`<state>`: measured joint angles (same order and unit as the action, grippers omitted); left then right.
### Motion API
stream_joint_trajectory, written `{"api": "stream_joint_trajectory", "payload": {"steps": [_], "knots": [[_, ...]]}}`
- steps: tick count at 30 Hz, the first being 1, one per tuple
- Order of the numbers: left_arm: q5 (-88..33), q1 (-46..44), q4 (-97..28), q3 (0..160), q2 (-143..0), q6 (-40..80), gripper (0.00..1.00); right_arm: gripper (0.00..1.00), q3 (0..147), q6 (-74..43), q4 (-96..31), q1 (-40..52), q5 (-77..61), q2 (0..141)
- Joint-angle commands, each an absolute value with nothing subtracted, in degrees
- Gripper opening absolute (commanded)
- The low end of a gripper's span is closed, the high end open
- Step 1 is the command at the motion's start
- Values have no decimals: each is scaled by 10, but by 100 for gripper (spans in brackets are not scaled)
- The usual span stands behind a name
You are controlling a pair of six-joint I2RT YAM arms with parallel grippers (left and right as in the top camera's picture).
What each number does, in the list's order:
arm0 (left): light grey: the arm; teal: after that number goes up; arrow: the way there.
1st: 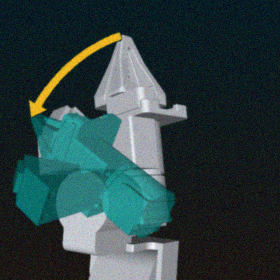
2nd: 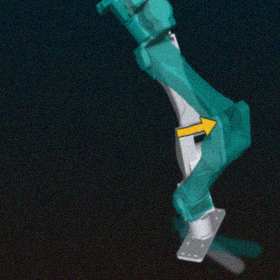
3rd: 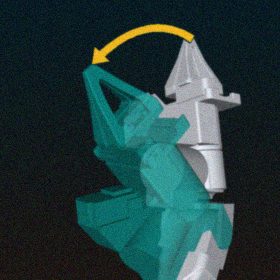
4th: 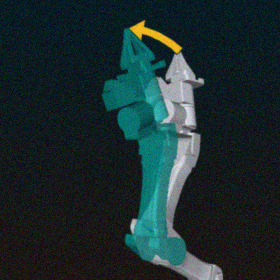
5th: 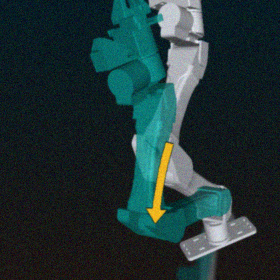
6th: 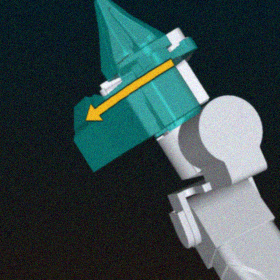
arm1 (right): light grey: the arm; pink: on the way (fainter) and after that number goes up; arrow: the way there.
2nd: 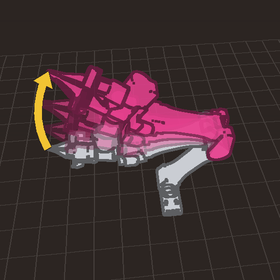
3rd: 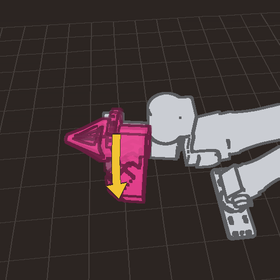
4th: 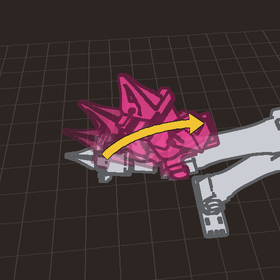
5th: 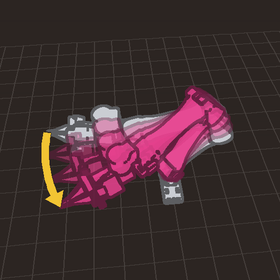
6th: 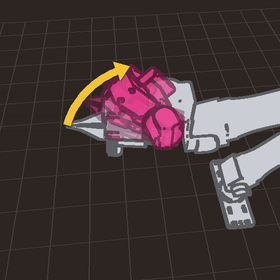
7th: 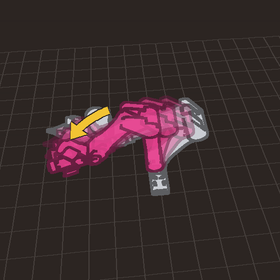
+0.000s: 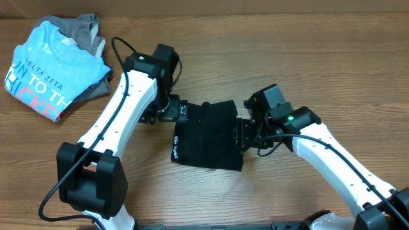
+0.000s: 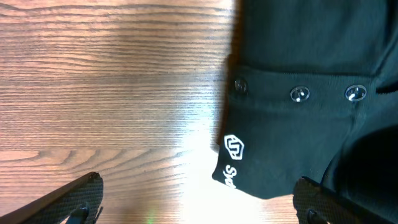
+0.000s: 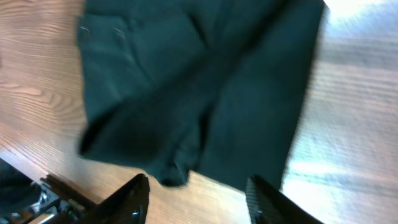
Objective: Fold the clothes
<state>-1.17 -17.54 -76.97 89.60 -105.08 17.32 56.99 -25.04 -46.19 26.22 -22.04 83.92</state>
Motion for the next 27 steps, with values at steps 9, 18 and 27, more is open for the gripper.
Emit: {"api": "stream_joint_trajectory", "payload": {"steps": [9, 18, 27], "knots": [[-65, -173, -699, 815, -1050, 147, 100, 72, 580, -333, -358, 338, -236, 872], [-93, -173, -663, 765, -1050, 148, 100, 4, 580, -442, -501, 351, -56, 907], [-106, -173, -659, 765, -1050, 148, 100, 41, 580, -394, -605, 296, -22, 903]]}}
